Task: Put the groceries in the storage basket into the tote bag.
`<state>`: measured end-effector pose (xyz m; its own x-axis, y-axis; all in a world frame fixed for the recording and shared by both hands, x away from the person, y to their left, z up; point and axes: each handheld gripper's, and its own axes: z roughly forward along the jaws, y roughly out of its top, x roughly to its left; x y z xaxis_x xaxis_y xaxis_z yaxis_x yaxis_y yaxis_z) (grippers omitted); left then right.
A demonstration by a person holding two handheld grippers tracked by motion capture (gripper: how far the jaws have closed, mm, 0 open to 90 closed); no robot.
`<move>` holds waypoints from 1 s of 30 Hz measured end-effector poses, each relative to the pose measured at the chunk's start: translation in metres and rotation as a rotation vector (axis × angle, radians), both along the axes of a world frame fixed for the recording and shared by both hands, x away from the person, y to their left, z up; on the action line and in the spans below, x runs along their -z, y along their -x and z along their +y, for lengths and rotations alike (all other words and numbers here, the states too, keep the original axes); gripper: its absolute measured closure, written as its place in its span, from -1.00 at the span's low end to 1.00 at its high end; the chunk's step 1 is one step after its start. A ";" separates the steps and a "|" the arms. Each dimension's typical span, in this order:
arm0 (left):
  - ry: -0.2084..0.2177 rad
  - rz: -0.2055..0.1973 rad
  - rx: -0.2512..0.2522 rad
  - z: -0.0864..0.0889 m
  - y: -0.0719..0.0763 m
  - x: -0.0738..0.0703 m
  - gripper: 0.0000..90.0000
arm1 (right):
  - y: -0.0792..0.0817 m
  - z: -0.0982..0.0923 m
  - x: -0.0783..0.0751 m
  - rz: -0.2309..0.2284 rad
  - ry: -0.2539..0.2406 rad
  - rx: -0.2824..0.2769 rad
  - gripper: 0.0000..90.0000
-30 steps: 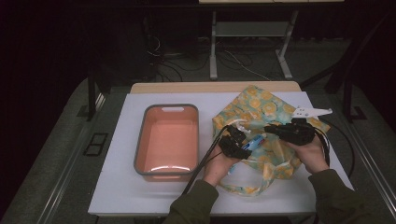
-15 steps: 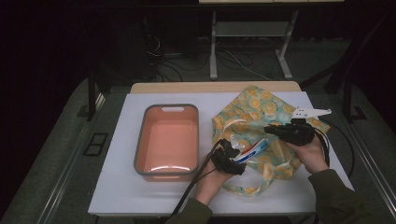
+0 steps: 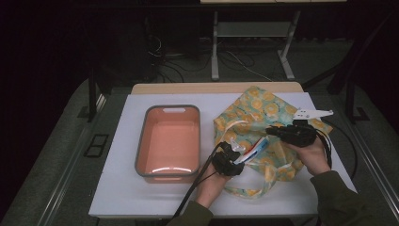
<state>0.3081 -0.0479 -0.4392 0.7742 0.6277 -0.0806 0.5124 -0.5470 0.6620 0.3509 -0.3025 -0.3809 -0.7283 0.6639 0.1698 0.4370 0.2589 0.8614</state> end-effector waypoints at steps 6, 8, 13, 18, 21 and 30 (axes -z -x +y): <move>0.039 -0.015 -0.025 -0.004 -0.003 -0.006 0.56 | 0.000 0.001 0.000 0.001 0.001 -0.003 0.99; 0.062 -0.027 -0.038 -0.007 -0.005 -0.011 0.58 | 0.000 0.001 0.000 0.002 0.002 -0.004 0.99; 0.085 -0.042 -0.037 -0.014 -0.017 -0.024 0.63 | 0.000 0.001 0.000 0.000 0.001 -0.010 0.99; 0.100 -0.043 -0.041 -0.021 -0.036 -0.029 0.65 | 0.000 0.003 0.000 0.000 0.002 -0.017 0.99; 0.106 -0.045 -0.050 -0.027 -0.047 -0.029 0.65 | 0.000 0.004 0.000 -0.001 0.003 -0.018 0.99; 0.101 -0.054 -0.046 -0.051 -0.073 -0.021 0.64 | 0.001 0.002 0.000 0.001 -0.001 -0.018 0.99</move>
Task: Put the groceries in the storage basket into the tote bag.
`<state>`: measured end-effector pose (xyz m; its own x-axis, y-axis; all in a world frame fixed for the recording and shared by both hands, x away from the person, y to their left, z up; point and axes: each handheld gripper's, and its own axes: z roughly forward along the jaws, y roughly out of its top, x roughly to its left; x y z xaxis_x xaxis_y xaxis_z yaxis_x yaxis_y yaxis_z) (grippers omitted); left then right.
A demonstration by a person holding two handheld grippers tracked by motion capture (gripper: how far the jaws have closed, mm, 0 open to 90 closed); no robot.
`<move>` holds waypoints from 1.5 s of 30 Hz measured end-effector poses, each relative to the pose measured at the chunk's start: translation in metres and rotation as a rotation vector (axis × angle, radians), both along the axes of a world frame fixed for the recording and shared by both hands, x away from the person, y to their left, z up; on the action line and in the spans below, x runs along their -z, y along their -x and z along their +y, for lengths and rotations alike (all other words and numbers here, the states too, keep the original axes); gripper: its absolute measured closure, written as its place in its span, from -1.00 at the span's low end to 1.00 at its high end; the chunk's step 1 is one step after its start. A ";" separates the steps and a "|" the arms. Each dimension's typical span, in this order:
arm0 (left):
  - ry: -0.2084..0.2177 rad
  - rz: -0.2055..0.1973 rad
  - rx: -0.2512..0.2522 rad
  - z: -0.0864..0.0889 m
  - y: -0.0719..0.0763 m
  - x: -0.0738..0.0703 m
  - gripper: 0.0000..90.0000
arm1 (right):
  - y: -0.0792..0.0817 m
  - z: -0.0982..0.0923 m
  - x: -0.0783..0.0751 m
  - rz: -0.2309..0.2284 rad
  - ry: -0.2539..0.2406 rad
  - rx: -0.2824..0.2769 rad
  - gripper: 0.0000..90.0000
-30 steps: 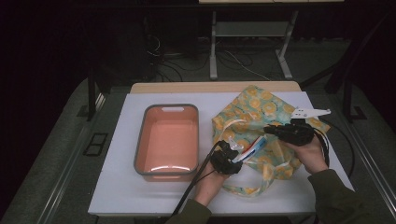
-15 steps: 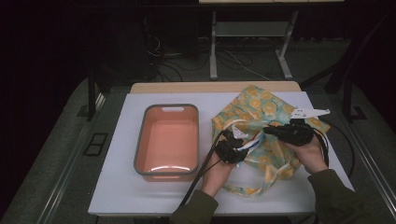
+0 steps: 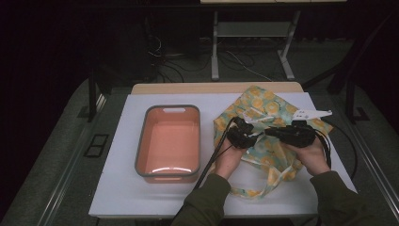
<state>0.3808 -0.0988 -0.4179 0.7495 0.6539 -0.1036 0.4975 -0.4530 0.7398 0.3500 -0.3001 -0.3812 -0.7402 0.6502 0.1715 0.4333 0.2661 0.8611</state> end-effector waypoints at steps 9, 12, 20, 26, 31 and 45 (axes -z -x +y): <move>-0.038 0.027 0.013 -0.010 -0.014 0.017 0.59 | 0.000 -0.001 0.001 0.000 -0.001 0.000 0.99; -0.037 -0.005 0.007 -0.004 -0.010 0.017 0.43 | 0.000 -0.002 0.001 0.000 -0.003 0.001 0.99; -0.013 -0.047 0.012 0.019 0.014 0.002 0.15 | 0.000 -0.001 0.001 0.004 0.008 0.004 0.98; -0.008 -0.032 0.016 0.036 0.041 0.006 0.06 | -0.001 -0.001 0.004 0.014 0.022 0.004 0.98; 0.005 -0.029 0.017 0.045 0.061 0.014 -0.10 | -0.001 -0.001 0.004 0.017 0.025 0.007 0.98; -0.089 -0.061 -0.082 0.049 0.061 0.038 -0.42 | -0.002 -0.002 0.006 0.025 0.029 0.003 0.98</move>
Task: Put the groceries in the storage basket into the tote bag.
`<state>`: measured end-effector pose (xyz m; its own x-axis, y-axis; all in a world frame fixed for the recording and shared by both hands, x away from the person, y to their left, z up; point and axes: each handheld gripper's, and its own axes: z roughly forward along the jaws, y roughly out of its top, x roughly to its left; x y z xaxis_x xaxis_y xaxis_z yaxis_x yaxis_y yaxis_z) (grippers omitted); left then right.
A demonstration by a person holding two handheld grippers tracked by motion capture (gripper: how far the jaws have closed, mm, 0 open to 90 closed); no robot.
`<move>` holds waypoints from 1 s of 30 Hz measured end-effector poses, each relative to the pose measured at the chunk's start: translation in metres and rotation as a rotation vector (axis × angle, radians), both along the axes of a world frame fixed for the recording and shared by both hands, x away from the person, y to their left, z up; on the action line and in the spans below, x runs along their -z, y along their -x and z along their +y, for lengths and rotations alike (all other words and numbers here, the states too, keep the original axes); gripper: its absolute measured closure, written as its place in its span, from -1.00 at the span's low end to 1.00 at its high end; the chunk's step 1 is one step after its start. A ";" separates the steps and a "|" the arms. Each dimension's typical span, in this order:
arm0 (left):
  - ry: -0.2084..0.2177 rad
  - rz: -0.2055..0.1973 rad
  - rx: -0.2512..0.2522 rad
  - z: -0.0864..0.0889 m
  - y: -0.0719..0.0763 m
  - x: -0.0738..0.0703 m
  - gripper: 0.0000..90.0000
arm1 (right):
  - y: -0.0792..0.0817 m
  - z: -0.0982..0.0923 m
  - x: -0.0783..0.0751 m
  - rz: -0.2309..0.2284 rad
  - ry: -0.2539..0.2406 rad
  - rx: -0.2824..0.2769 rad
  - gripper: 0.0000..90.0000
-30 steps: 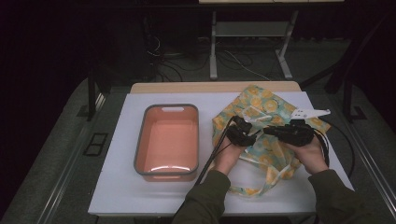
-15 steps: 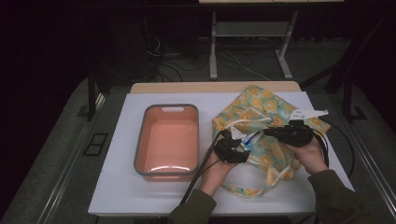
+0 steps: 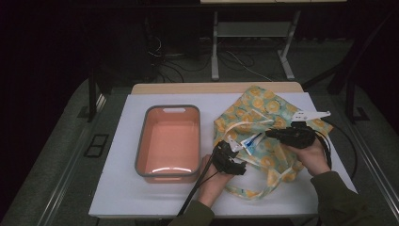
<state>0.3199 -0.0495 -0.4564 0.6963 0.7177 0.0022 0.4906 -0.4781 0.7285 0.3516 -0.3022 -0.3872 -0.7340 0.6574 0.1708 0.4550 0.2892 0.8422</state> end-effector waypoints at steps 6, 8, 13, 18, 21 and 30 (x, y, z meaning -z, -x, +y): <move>0.046 -0.017 -0.044 0.004 -0.009 0.001 0.34 | 0.000 0.000 0.000 -0.002 0.001 -0.002 0.98; 0.053 -0.007 -0.054 0.004 -0.010 0.000 0.70 | 0.000 0.000 0.000 -0.002 -0.001 0.000 0.98; 0.083 0.027 -0.043 0.005 -0.012 -0.001 0.99 | 0.002 -0.001 0.000 0.008 0.000 0.017 0.56; 0.113 0.035 -0.038 0.005 -0.011 -0.003 0.99 | 0.022 -0.003 -0.010 -0.013 0.015 0.016 0.24; 0.123 0.034 -0.034 0.006 -0.011 -0.005 0.99 | 0.039 -0.001 -0.020 -0.033 0.009 -0.017 0.22; 0.141 0.038 -0.048 0.007 -0.012 -0.007 0.99 | 0.069 0.019 0.000 0.024 0.092 -0.139 0.22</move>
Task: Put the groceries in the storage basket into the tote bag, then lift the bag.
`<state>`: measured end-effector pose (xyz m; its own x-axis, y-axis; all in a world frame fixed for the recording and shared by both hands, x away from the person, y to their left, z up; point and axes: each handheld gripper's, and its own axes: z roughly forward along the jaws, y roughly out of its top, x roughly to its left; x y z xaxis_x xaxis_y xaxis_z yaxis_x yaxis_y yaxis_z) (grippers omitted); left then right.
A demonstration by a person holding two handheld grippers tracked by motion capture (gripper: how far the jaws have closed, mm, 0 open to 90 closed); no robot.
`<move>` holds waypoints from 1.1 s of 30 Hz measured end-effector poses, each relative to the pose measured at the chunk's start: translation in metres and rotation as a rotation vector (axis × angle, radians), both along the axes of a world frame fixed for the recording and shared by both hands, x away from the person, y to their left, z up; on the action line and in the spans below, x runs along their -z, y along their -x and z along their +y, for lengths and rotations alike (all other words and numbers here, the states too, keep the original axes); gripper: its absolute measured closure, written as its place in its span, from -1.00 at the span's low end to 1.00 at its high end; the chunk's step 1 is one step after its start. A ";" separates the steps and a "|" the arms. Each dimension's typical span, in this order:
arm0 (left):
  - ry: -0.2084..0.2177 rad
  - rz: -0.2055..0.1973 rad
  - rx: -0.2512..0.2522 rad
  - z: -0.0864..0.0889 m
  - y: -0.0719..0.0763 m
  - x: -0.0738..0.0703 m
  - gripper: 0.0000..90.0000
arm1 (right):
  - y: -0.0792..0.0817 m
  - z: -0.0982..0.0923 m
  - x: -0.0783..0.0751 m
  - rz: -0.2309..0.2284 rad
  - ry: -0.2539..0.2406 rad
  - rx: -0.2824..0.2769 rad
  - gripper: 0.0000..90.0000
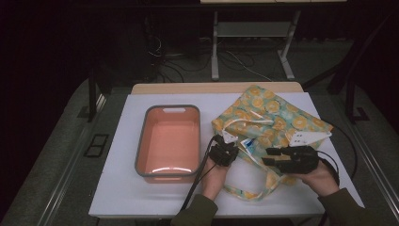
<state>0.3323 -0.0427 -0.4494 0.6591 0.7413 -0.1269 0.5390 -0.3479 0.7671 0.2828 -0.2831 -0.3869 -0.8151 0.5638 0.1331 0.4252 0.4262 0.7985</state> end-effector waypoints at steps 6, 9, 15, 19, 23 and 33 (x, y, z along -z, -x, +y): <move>0.010 -0.001 -0.004 0.000 0.001 -0.001 0.99 | -0.002 0.011 0.026 0.075 0.112 -0.023 0.13; 0.017 -0.006 -0.008 -0.001 0.002 -0.002 0.99 | -0.006 0.012 0.036 0.094 0.177 -0.006 0.35; 0.050 -0.001 -0.015 -0.001 0.000 -0.008 1.00 | -0.016 0.008 0.041 0.115 0.190 0.018 0.96; 0.060 -0.018 -0.014 -0.004 0.000 -0.014 1.00 | -0.020 0.004 0.035 0.078 0.161 0.022 0.98; 0.069 -0.042 -0.019 -0.005 -0.001 -0.025 1.00 | -0.021 0.000 0.026 0.020 0.119 0.035 0.98; 0.073 -0.076 -0.029 -0.007 -0.005 -0.043 1.00 | -0.036 -0.004 0.010 -0.050 0.058 0.083 0.98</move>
<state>0.3371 -0.0496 -0.4063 0.6475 0.7506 -0.1316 0.4872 -0.2749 0.8289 0.3189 -0.2868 -0.3965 -0.7700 0.6353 0.0589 0.4213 0.4370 0.7946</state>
